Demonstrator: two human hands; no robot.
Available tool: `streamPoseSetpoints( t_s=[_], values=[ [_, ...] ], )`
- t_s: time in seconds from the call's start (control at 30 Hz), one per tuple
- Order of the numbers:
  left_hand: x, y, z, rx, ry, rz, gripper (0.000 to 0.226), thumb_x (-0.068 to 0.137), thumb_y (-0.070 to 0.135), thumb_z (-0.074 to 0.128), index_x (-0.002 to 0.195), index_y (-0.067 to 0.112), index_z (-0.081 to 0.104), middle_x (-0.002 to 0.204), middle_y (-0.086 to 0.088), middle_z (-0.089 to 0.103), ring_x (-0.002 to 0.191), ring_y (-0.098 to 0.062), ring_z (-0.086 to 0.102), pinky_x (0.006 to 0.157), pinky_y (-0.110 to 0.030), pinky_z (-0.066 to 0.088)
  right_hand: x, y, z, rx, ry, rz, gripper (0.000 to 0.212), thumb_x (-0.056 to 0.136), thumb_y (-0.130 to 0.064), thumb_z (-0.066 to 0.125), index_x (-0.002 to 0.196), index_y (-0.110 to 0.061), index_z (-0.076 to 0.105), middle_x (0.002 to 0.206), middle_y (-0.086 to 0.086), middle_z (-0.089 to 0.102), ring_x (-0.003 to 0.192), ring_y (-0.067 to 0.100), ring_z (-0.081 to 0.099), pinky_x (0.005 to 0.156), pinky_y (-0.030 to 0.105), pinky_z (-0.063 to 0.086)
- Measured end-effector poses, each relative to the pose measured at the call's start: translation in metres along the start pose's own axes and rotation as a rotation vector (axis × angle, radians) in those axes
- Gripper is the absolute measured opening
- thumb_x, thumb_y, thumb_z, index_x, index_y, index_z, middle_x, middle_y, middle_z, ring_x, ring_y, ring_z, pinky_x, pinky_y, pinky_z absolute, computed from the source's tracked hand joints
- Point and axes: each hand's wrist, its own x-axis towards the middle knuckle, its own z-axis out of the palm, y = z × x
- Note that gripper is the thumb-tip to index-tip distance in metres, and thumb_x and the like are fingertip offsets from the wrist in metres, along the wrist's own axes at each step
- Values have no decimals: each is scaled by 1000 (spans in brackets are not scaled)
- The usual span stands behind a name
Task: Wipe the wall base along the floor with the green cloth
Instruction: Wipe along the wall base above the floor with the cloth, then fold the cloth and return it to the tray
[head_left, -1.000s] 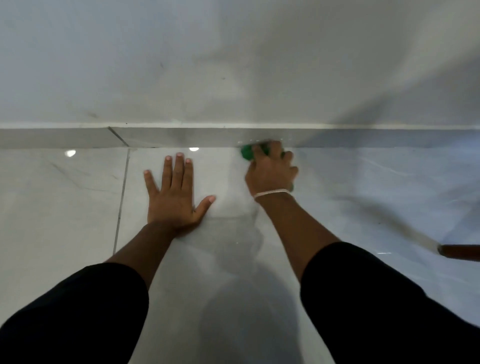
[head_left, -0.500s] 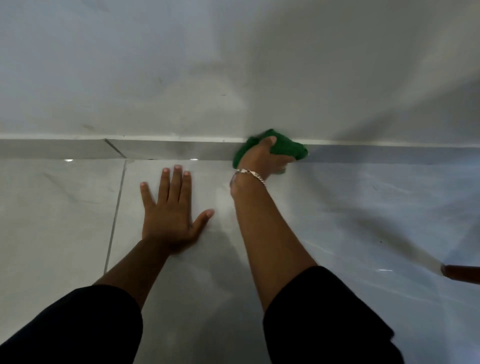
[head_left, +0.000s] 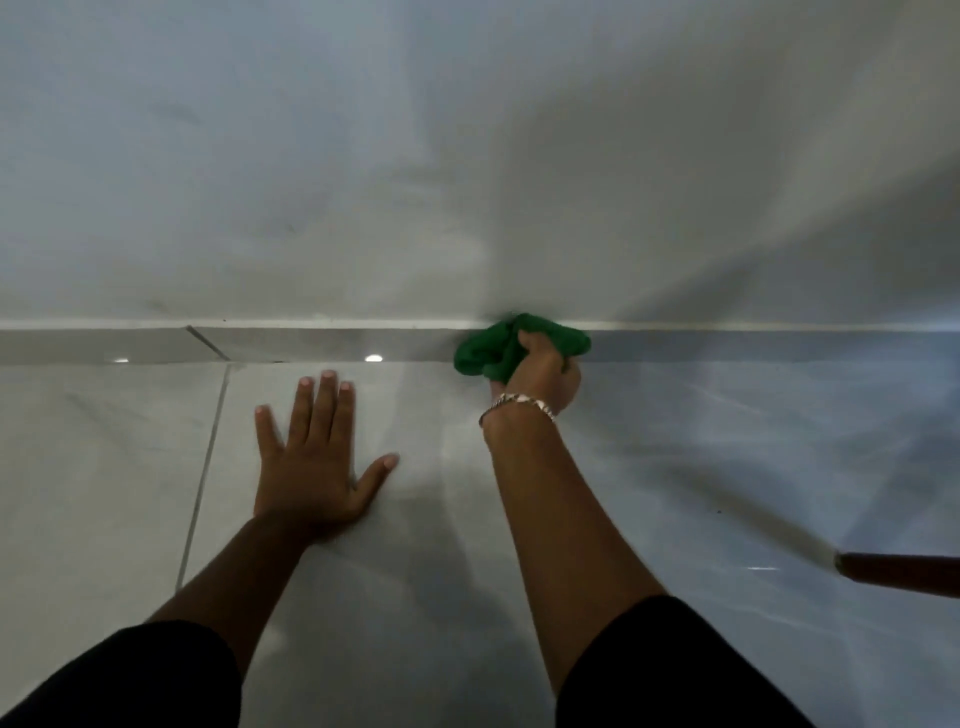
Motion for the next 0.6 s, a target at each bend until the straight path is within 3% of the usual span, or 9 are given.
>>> streamPoseSetpoints(
  t_s=[0.07, 0.13, 0.2, 0.3, 0.4, 0.5, 0.6],
  values=[
    [3, 13, -24, -195, -79, -107, 92, 88, 74, 20, 157, 15, 0, 167, -7, -9, 154, -26, -9, 118, -61, -5, -11, -9, -9, 26, -110, 95, 41, 77, 6, 59, 118, -2, 59, 104, 14, 67, 83, 25, 66, 63, 41, 61],
    [5, 35, -76, -835, -216, -289, 76, 96, 60, 28, 156, 14, 15, 168, -9, 10, 154, -27, 7, 121, -55, 4, -26, -25, -16, 64, -228, 173, 39, 80, 5, 56, 118, -4, 60, 100, 12, 64, 86, 25, 64, 58, 36, 59],
    [6, 59, -131, -1442, -240, -342, 70, 96, 59, 28, 154, 20, 25, 163, -5, 29, 150, -23, 25, 121, -48, 17, -47, -46, -22, 27, -323, 187, 48, 80, 7, 56, 126, -5, 56, 105, 13, 63, 96, 29, 63, 69, 42, 60],
    [-9, 99, -207, -1645, -295, -307, 72, 92, 67, 27, 143, 19, 47, 143, -6, 57, 135, -24, 49, 115, -47, 34, -102, -79, -20, -244, -420, 89, 56, 76, 15, 59, 127, -10, 57, 120, 16, 64, 110, 35, 61, 89, 53, 54],
    [-43, 132, -266, -1709, -467, -257, 71, 86, 66, 42, 129, 13, 62, 120, -12, 72, 113, -28, 68, 96, -44, 55, -166, -115, -14, -594, -488, -105, 55, 77, 13, 58, 126, -13, 59, 135, 11, 56, 121, 29, 55, 100, 48, 49],
    [-84, 155, -323, -1731, -376, -332, 38, 93, 29, 60, 123, 7, 64, 118, -19, 72, 112, -39, 67, 83, -48, 59, -230, -167, -10, -820, -504, -294, 57, 74, 2, 46, 128, -14, 58, 139, 3, 52, 128, 19, 48, 106, 44, 45],
    [-127, 176, -397, -1850, -342, -441, 33, 91, 1, 56, 124, 1, 60, 118, -25, 70, 105, -43, 68, 72, -48, 62, -294, -237, 0, -853, -363, -342, 59, 78, -6, 53, 135, -21, 49, 139, -3, 50, 126, 19, 50, 103, 48, 47]
  ],
)
